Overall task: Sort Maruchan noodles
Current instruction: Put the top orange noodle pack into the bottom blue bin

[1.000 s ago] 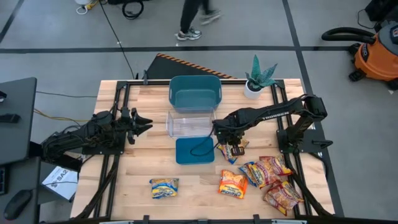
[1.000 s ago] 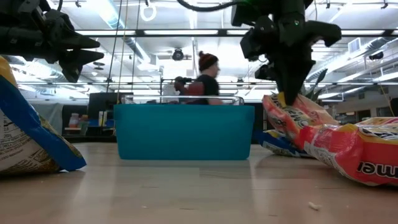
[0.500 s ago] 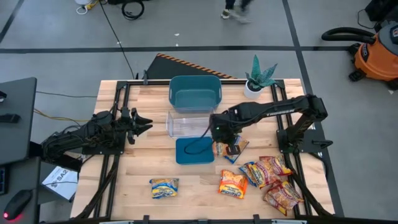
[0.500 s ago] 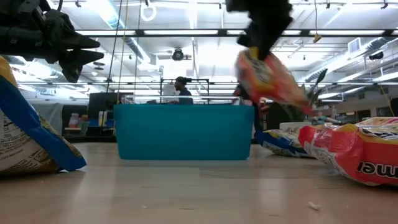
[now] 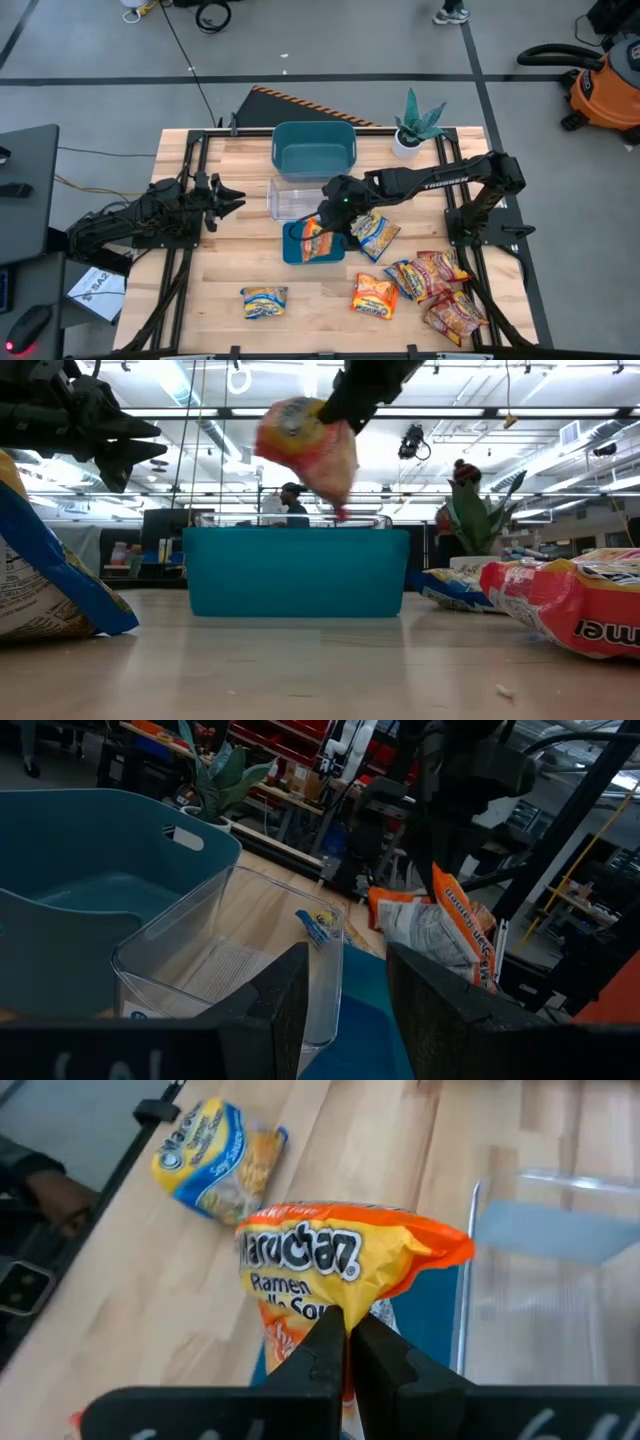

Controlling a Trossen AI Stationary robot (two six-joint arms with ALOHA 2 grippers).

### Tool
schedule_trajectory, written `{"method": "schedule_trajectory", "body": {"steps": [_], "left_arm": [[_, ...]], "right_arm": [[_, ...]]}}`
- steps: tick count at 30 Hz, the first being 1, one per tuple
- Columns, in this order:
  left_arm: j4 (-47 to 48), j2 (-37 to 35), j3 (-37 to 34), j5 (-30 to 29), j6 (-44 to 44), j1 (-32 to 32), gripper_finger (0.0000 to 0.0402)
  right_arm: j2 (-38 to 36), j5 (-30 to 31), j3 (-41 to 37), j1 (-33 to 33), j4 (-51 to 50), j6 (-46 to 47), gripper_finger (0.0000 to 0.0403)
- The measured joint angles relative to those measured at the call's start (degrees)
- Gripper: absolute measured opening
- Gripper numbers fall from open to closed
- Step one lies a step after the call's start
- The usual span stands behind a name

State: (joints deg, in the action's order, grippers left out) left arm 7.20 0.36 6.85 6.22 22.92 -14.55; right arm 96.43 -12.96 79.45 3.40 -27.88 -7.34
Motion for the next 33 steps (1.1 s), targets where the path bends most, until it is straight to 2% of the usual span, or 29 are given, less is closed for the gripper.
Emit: {"method": "schedule_trajectory", "body": {"steps": [10,14,22,26,33], "left_arm": [[0.02,0.0,0.0,0.0,-0.02,0.0,0.0142],[0.02,0.0,0.0,0.0,-0.02,0.0,0.0142],[0.01,0.0,0.0,0.0,-0.02,0.0,0.0142],[0.0,0.0,0.0,0.0,-0.02,0.0,0.0142],[0.0,0.0,0.0,0.0,-0.02,0.0,0.0142]], "right_arm": [[0.04,3.53,1.11,0.15,-3.22,-11.56,0.0016],[0.04,7.56,2.37,1.44,-5.3,-16.89,0.0015],[0.04,15.22,2.33,5.52,-11.09,-39.51,0.0018],[0.04,14.89,2.0,5.77,-14.45,-45.7,0.0018],[0.04,14.89,-0.26,5.26,-14.78,-57.4,0.0019]]}}
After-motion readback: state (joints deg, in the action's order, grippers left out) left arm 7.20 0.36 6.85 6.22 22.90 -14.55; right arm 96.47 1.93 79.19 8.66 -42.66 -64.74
